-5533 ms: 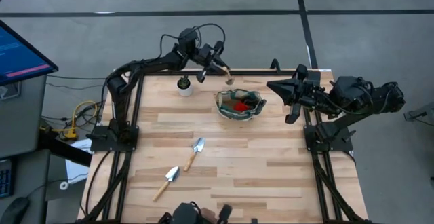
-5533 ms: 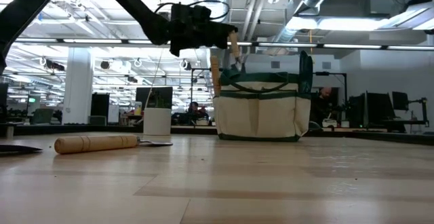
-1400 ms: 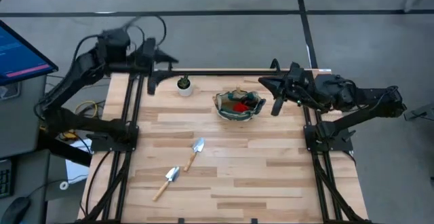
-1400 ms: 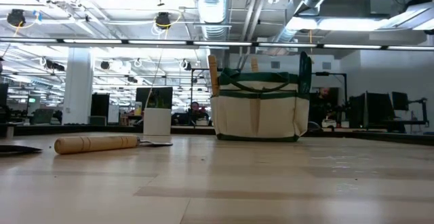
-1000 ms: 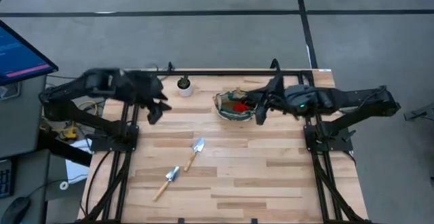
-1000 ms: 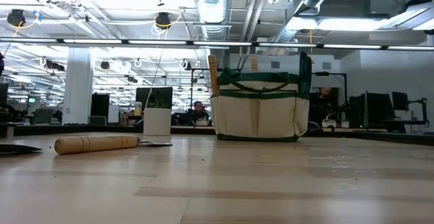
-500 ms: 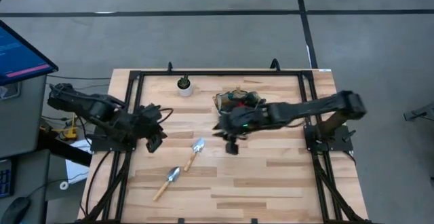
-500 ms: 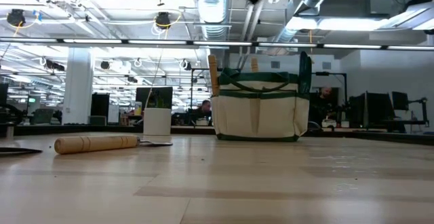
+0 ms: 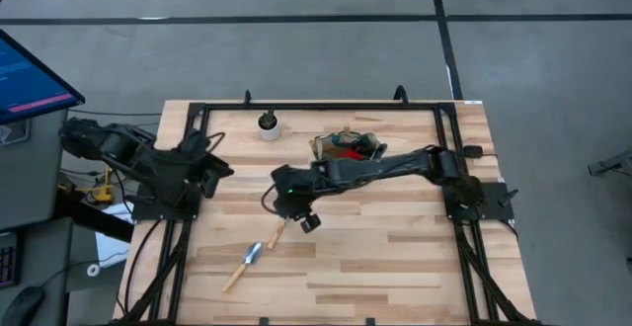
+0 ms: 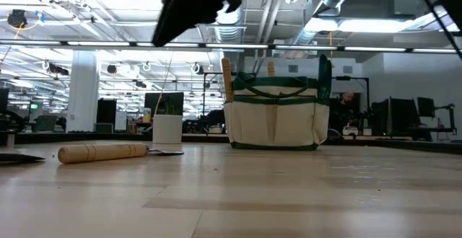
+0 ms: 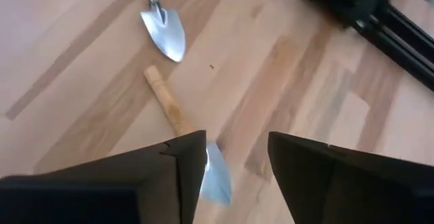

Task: Pick & Place Garden tools in Gardening bag
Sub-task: Put the brown trowel into the gardening bag

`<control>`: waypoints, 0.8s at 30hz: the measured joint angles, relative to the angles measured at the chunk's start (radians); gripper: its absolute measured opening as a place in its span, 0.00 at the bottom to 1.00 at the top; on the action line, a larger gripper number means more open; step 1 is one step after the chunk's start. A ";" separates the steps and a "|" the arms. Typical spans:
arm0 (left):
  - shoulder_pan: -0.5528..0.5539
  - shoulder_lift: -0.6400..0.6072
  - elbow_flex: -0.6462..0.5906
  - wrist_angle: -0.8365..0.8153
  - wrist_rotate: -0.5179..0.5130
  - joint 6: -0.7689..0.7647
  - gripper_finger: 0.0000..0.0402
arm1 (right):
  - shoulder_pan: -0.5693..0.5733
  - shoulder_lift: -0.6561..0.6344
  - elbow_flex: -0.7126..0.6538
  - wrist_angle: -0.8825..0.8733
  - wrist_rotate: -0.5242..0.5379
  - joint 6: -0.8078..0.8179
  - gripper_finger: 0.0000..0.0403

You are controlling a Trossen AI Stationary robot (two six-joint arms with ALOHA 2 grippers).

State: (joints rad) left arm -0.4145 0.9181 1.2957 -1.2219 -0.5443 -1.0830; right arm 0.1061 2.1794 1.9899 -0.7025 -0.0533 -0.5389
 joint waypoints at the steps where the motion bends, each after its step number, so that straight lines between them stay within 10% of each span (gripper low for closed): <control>1: 0.000 -0.008 0.000 0.002 -0.008 0.001 0.34 | 0.000 0.022 0.024 -0.008 -0.002 -0.006 0.38; 24: 0.001 -0.058 0.000 0.011 -0.069 0.008 0.34 | 0.064 0.345 0.202 0.004 -0.031 -0.021 0.37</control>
State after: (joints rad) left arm -0.4137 0.8597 1.2957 -1.2106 -0.6132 -1.0748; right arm 0.1701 2.5244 2.1918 -0.6987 -0.0843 -0.5598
